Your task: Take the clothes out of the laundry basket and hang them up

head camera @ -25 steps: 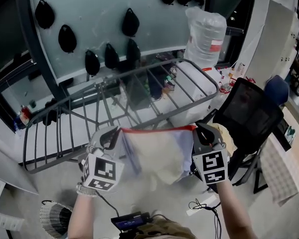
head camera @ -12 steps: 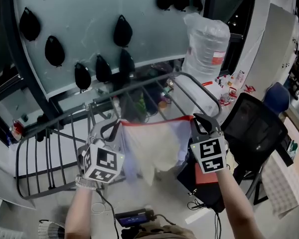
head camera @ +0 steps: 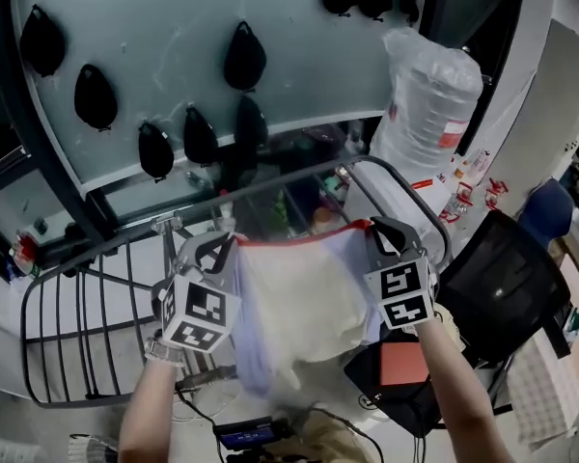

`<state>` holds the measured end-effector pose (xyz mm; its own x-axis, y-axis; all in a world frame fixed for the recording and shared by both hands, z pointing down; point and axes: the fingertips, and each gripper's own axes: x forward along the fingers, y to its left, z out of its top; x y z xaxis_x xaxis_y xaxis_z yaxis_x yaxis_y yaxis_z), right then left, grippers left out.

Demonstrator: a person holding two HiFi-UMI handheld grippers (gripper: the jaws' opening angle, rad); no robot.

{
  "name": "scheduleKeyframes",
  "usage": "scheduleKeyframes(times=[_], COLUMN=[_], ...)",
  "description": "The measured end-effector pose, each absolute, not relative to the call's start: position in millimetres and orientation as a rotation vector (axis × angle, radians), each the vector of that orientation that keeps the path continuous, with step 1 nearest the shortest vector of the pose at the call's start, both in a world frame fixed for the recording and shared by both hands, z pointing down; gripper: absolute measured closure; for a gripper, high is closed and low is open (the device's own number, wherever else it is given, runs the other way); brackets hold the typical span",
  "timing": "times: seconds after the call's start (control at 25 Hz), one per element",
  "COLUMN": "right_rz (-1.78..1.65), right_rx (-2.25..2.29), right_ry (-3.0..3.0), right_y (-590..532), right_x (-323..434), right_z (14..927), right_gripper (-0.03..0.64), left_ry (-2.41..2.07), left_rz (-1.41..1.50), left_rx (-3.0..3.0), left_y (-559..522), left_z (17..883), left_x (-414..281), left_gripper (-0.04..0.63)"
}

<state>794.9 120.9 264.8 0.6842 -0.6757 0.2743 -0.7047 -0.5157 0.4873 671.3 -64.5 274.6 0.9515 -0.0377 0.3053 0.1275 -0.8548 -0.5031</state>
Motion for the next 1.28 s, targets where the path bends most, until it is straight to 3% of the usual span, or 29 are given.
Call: scheduleKeyframes(times=[0.52, 1.28], right_rz=[-0.006, 0.004], right_rx=[2.143, 2.050], right_ry=[-1.279, -1.430], right_y=[17.0, -129.3], right_x=[921.1, 1042.5], right_z=[277.0, 312.0], right_gripper=[0.609, 0.609], left_ry=[0.226, 0.499], left_rz=[-0.523, -0.665], left_rx=[-2.578, -2.483], left_y=[-154.9, -282.7], left_z=[279.1, 307.5], left_x=[768.3, 871.7], left_gripper=[0.584, 0.584])
